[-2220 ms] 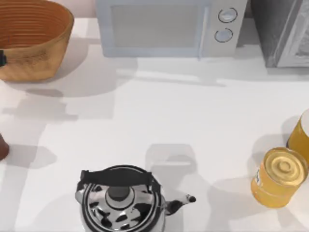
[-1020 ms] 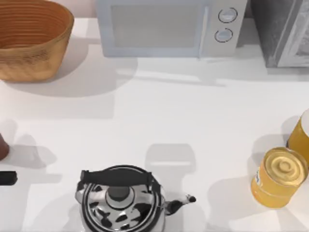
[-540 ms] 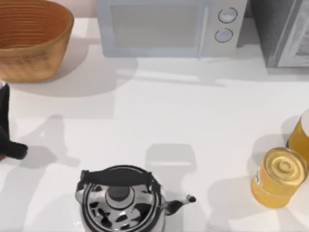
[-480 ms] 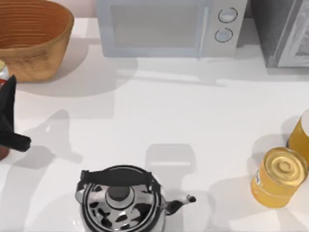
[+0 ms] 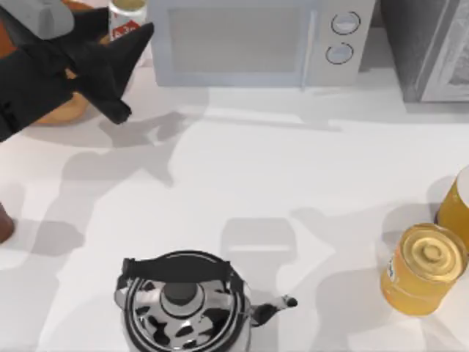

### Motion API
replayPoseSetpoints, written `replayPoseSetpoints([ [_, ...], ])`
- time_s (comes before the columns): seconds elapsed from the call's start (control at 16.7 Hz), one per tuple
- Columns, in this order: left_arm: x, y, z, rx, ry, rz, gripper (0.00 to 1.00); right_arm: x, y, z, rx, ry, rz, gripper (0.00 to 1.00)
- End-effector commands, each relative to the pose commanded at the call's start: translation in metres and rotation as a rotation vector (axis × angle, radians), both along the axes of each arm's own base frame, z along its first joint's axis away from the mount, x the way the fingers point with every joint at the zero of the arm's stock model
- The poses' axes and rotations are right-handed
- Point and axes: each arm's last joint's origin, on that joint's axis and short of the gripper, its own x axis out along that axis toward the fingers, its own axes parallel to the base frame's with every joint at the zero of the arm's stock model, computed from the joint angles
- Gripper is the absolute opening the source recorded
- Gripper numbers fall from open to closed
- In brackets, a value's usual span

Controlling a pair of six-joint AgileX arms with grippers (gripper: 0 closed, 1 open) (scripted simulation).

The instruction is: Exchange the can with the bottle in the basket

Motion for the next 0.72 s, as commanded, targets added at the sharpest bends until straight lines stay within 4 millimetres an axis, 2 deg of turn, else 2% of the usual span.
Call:
replayPoseSetpoints([
  [0.18,0.056,-0.031,-0.027,0.006,-0.002,-0.192,0.0,0.0,0.0,0.0,0.0,0.0,0.0,1.0],
  [0.36,0.1,-0.064,-0.074,0.011,-0.001,-0.373,0.0,0.0,0.0,0.0,0.0,0.0,0.0,1.0],
  [0.54,0.126,-0.091,-0.132,0.016,0.005,-0.533,0.0,0.0,0.0,0.0,0.0,0.0,0.0,1.0],
  [0.72,0.137,-0.111,-0.187,0.02,0.014,-0.66,0.0,0.0,0.0,0.0,0.0,0.0,0.0,1.0],
])
